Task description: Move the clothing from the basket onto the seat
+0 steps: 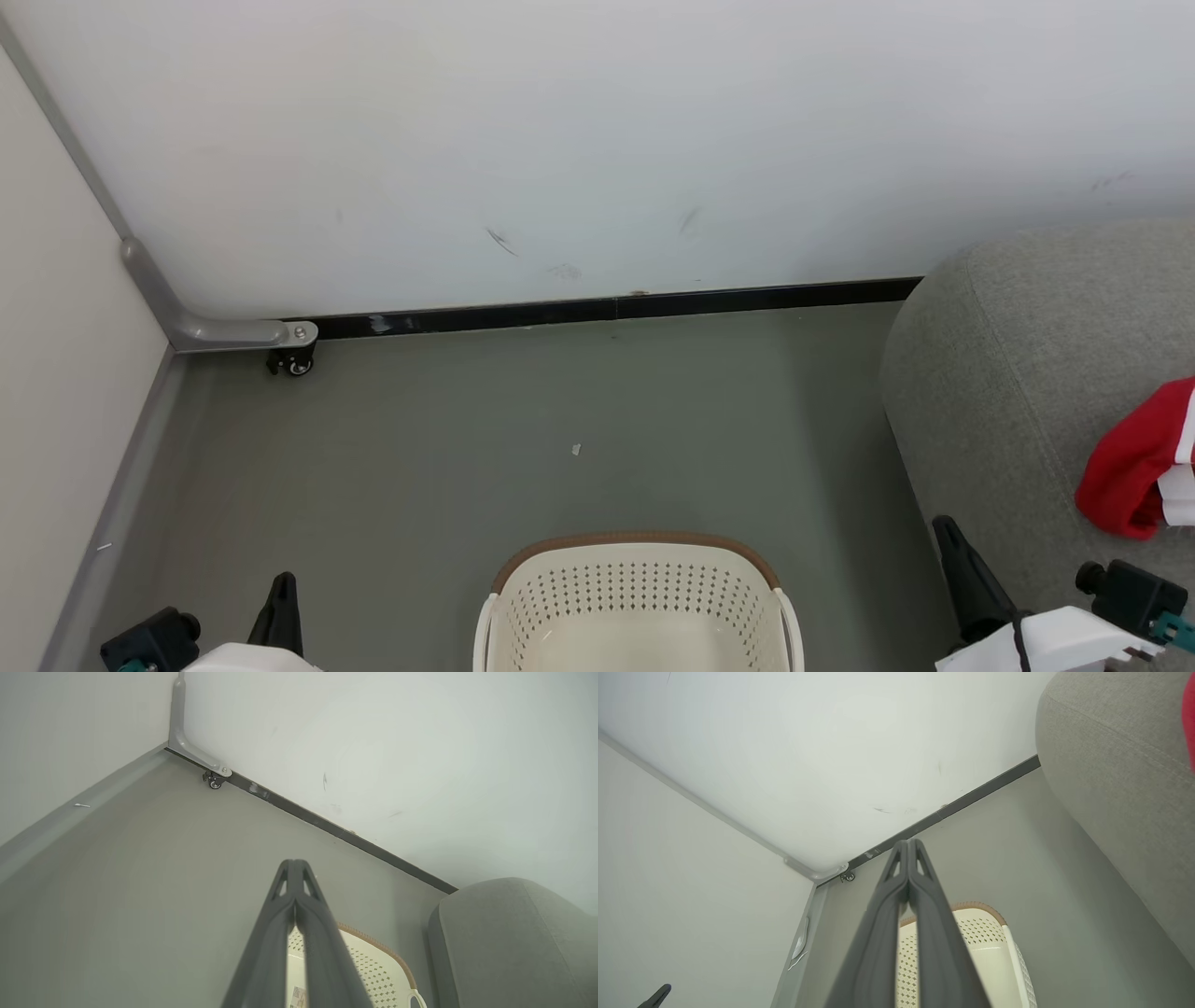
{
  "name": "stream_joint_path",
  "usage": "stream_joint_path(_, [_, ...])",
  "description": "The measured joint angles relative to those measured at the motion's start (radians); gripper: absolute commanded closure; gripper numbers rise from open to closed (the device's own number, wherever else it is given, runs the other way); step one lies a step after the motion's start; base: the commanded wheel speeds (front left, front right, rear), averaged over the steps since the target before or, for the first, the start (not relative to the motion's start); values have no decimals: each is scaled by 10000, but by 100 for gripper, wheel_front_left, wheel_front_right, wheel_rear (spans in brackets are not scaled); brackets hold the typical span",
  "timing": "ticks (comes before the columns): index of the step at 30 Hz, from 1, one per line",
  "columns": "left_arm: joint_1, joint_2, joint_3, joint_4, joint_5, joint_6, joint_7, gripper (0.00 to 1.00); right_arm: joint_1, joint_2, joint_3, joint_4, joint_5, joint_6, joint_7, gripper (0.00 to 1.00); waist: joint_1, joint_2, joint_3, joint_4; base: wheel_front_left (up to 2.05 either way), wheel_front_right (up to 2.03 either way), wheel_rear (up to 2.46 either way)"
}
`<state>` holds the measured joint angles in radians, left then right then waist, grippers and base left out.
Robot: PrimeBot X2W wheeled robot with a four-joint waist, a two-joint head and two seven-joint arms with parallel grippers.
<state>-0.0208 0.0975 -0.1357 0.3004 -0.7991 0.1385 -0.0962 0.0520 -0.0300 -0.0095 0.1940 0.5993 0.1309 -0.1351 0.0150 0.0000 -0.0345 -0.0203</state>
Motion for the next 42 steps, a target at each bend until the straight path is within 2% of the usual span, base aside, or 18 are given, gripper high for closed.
stream_joint_path(6, [-11, -44, 213, -36, -771, -257, 176, 100, -7, -44, -77, 35, 997, 0, 219, 100, 23, 0, -23, 20, 0, 0, 0])
stream_joint_path(12, [-21, -86, 378, -58, -1388, -453, 349, 100, -58, -79, -111, 86, 1802, 0, 345, 100, 23, 0, -21, 36, 0, 0, 0])
stream_joint_path(29, [-147, -295, 993, -79, -3588, -1168, 953, 100, -426, -188, -318, 349, 4755, -2, 894, 100, -116, 0, 157, 94, 0, 0, 0])
stream_joint_path(42, [-198, -382, 1446, -84, -5244, -1691, 1394, 100, -635, -299, -439, 441, 6869, -2, 1310, 100, -139, 0, 269, 135, 0, 0, 0])
